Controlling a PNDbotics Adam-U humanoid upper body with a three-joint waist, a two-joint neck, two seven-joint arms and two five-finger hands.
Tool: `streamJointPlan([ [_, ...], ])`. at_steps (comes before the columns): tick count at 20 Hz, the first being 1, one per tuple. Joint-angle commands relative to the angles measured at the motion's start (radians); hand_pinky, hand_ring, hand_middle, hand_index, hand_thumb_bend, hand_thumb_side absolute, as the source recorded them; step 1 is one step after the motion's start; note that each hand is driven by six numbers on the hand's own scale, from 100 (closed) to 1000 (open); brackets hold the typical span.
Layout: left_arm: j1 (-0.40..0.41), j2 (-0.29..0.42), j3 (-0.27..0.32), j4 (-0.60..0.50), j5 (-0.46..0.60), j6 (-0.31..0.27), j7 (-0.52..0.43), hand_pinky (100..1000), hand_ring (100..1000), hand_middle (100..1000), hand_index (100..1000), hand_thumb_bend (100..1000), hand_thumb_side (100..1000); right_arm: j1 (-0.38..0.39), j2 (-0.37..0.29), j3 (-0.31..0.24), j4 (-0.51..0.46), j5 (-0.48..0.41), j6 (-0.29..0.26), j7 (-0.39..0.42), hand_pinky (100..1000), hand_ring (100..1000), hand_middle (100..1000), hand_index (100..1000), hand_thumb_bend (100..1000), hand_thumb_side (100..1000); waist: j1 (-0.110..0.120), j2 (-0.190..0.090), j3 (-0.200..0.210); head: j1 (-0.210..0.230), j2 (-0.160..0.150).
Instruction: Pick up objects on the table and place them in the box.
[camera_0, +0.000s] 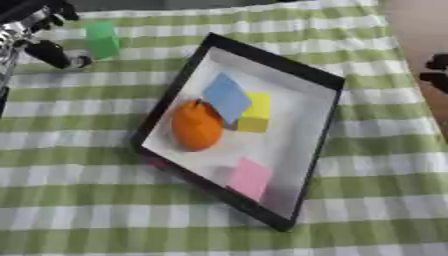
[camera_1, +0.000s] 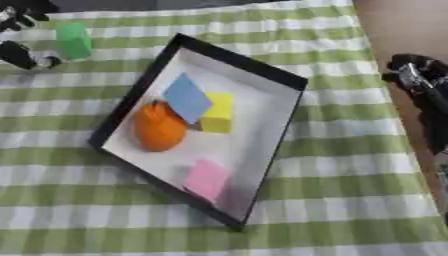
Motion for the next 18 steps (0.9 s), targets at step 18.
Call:
streamJointPlan([
  [18,-0.058,0.029,0.007,-0.028,0.074,-0.015,0.066,881,872,832,891,664,221,-0.017,-0.033,-0.001,-0.023,0.010,-0.001,0.004,958,747,695,722,110,485,-0.004,0.011,-0.001,0.007,-0.028],
])
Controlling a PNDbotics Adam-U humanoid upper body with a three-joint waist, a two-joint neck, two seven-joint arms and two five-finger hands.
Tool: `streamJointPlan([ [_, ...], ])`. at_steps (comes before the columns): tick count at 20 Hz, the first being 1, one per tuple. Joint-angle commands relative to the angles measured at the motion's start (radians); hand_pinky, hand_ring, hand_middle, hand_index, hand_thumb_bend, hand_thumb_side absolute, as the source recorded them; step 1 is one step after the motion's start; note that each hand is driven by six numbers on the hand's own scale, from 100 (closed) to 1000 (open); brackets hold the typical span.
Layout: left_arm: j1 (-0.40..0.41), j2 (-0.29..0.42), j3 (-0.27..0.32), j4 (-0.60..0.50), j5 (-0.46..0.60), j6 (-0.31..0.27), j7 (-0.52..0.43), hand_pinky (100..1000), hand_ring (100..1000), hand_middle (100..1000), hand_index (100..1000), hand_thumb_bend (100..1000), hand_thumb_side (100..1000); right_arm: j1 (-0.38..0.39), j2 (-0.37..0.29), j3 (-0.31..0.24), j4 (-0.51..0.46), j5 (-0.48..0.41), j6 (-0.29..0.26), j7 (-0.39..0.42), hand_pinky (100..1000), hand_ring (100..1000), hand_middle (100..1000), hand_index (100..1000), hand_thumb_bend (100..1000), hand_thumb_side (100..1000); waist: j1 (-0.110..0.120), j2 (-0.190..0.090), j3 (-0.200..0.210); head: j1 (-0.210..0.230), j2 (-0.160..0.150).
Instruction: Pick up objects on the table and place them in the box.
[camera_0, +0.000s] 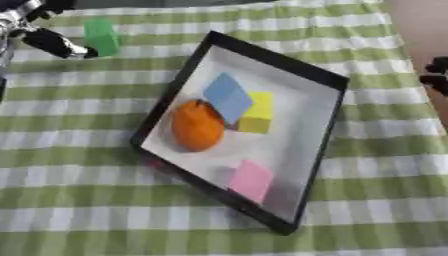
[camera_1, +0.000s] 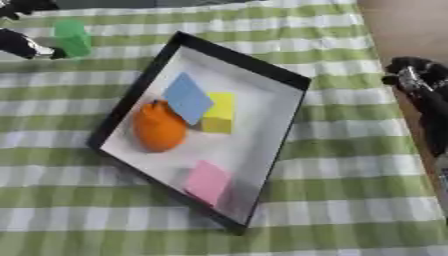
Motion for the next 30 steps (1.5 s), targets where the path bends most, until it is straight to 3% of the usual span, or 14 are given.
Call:
streamJointPlan([
  [1,-0.027,0.024,0.002,-0.020,0.010,-0.004,0.011,881,874,833,891,665,220,-0.011,-0.032,-0.002,-0.023,0.005,0.000,0.003,958,747,695,722,111,485,-0.004,0.000,-0.001,0.009,-0.020],
  [12,-0.023,0.020,0.012,-0.007,0.010,0.006,0.024,877,871,839,879,589,167,-0.025,-0.034,0.000,-0.027,0.002,0.000,0.003,957,744,693,721,114,484,0.000,0.020,-0.025,0.038,-0.051],
  [21,-0.024,0.020,0.019,-0.002,0.036,0.001,0.034,874,868,838,870,548,153,-0.040,-0.032,0.006,-0.029,0.004,0.001,0.010,956,742,690,719,115,485,0.005,0.043,-0.049,0.056,-0.063],
  [30,-0.019,0.022,0.021,0.009,0.036,0.011,0.001,852,843,811,846,487,100,-0.039,-0.032,0.006,-0.030,0.006,0.000,0.012,956,741,690,720,112,489,0.006,0.054,-0.048,0.062,-0.067],
])
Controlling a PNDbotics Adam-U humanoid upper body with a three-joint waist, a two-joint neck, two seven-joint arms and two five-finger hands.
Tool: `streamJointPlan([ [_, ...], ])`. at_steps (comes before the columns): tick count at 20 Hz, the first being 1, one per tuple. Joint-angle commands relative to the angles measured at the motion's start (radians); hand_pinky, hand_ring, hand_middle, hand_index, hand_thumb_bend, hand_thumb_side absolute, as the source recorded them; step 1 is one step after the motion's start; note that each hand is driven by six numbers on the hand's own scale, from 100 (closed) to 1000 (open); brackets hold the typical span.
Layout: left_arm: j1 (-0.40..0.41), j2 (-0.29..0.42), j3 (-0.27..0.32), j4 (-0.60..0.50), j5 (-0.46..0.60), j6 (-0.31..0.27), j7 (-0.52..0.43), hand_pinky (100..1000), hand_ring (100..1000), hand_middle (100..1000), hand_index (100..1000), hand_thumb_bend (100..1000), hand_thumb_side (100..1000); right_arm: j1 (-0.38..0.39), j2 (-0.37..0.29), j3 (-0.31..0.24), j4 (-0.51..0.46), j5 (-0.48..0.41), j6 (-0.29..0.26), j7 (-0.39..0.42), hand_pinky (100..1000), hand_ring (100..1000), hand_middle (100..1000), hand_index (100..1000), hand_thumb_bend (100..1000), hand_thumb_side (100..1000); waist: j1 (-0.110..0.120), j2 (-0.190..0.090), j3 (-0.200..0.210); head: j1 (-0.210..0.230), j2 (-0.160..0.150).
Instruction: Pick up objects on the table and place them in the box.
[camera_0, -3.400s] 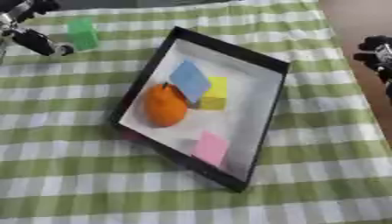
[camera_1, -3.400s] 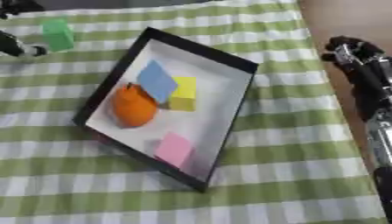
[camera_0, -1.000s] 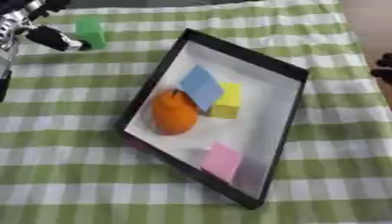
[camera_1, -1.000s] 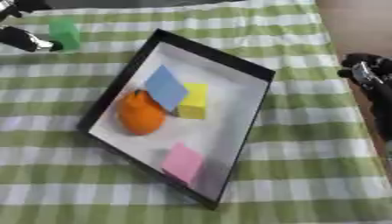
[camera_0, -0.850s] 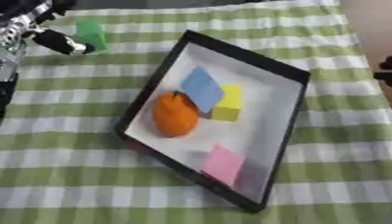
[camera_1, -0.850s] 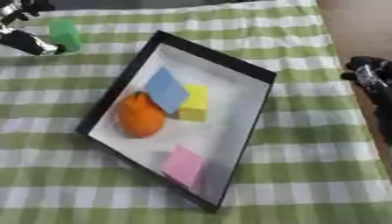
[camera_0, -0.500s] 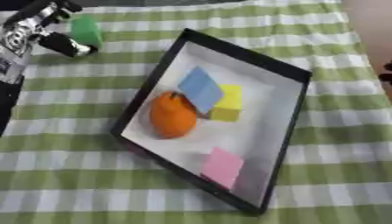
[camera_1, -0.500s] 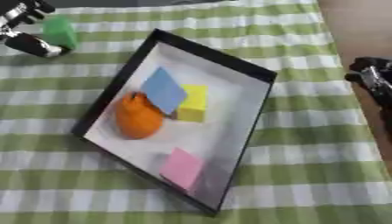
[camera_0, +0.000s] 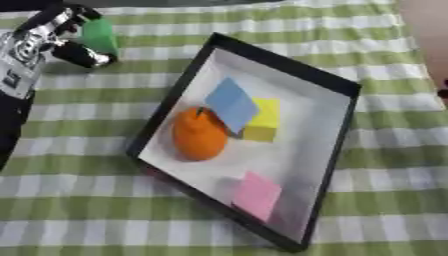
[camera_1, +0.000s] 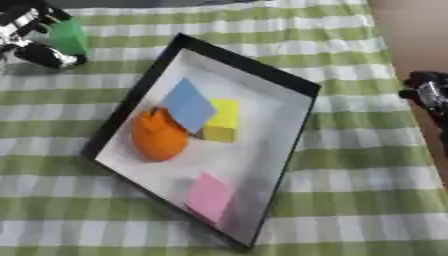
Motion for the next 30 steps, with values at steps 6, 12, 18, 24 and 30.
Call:
streamJointPlan([
  [6,-0.017,0.027,0.008,-0.006,-0.005,0.007,-0.022,835,821,792,834,449,100,-0.007,-0.033,-0.005,-0.021,0.003,-0.001,0.005,957,741,689,720,109,490,0.004,-0.007,0.005,0.002,-0.008],
  [12,-0.016,0.024,0.006,-0.006,0.011,0.005,-0.027,782,704,651,741,311,100,-0.005,-0.031,-0.005,-0.020,0.003,-0.001,0.007,957,741,690,720,108,491,0.004,-0.009,0.004,0.000,-0.008],
  [18,-0.018,0.023,0.003,-0.011,0.030,-0.001,-0.022,746,646,590,680,136,100,-0.003,-0.030,-0.006,-0.018,0.003,0.000,0.010,958,741,690,721,106,494,0.005,-0.013,0.005,-0.004,0.000],
  [24,-0.022,0.026,-0.017,-0.065,0.055,-0.023,0.008,710,613,558,644,100,100,0.009,-0.031,-0.010,-0.015,0.001,0.000,0.009,959,742,691,722,105,493,-0.001,-0.033,0.022,-0.025,0.025],
  [30,-0.019,0.026,-0.112,-0.268,0.120,-0.024,0.045,684,594,537,615,100,100,0.036,-0.032,-0.019,-0.008,-0.004,-0.001,0.000,959,741,690,721,106,488,-0.013,-0.079,0.074,-0.085,0.069],
])
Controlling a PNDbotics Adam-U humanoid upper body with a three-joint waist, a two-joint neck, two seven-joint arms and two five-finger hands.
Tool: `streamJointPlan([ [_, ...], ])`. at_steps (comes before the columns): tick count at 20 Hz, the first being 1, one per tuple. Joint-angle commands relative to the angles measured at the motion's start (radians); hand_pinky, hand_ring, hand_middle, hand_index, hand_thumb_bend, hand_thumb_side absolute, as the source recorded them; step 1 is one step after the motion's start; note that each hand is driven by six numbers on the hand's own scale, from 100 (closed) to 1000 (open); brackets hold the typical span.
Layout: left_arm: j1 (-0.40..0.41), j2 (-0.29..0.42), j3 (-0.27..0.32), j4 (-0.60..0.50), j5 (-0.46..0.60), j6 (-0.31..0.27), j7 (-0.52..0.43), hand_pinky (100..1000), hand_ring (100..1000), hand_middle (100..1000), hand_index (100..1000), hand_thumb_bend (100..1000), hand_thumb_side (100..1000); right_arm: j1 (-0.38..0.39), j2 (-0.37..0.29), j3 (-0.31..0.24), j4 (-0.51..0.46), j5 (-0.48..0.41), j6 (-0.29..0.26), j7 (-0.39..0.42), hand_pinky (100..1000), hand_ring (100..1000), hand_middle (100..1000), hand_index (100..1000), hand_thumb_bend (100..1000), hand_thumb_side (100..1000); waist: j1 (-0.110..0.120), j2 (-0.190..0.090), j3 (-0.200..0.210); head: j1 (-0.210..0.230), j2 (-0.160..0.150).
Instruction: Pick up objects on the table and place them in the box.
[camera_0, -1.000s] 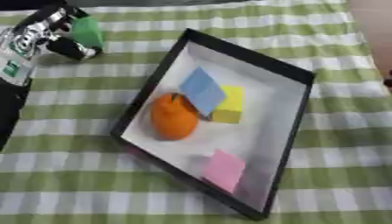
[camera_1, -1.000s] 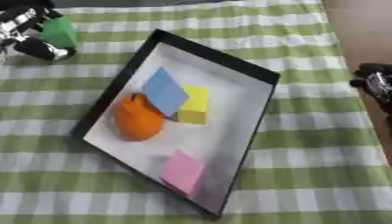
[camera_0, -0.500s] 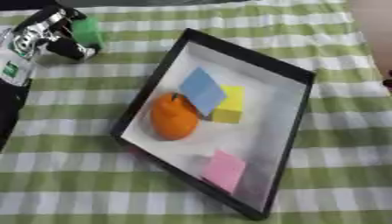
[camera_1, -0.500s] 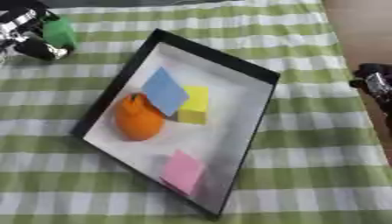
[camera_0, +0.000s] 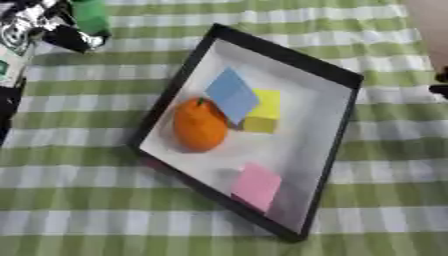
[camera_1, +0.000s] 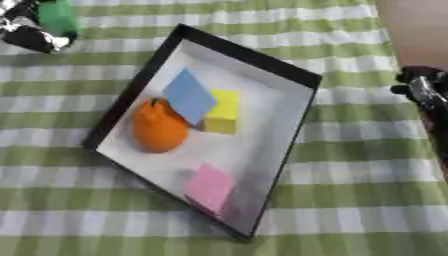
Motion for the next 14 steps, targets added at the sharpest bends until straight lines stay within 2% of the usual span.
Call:
streamJointPlan([
  [1,-0.012,0.029,-0.064,-0.143,0.048,-0.003,-0.010,684,596,537,614,100,100,0.002,-0.033,-0.012,-0.009,-0.005,-0.002,-0.004,959,741,690,721,106,487,-0.013,-0.088,0.012,-0.034,0.025],
  [5,0.022,0.037,-0.154,-0.309,0.100,0.011,-0.083,683,602,542,617,114,100,0.009,-0.033,-0.014,-0.006,-0.011,0.001,-0.006,959,741,690,721,109,483,-0.012,-0.125,0.036,-0.067,0.054],
  [8,0.060,0.025,-0.203,-0.404,0.137,0.035,-0.134,679,618,546,621,121,100,0.009,-0.034,-0.012,-0.005,-0.018,0.003,-0.006,960,741,690,721,135,479,-0.012,-0.157,0.054,-0.125,0.096],
  [10,0.084,0.012,-0.225,-0.459,0.155,0.048,-0.154,679,619,548,623,123,100,0.012,-0.034,-0.013,-0.004,-0.029,0.003,-0.007,960,741,690,722,109,473,-0.011,-0.175,0.065,-0.157,0.117],
  [14,0.140,-0.039,-0.248,-0.589,0.153,0.069,-0.172,679,619,551,626,131,100,0.019,-0.029,-0.012,-0.002,-0.031,0.006,-0.009,960,742,691,722,109,469,-0.010,-0.207,0.080,-0.184,0.125],
])
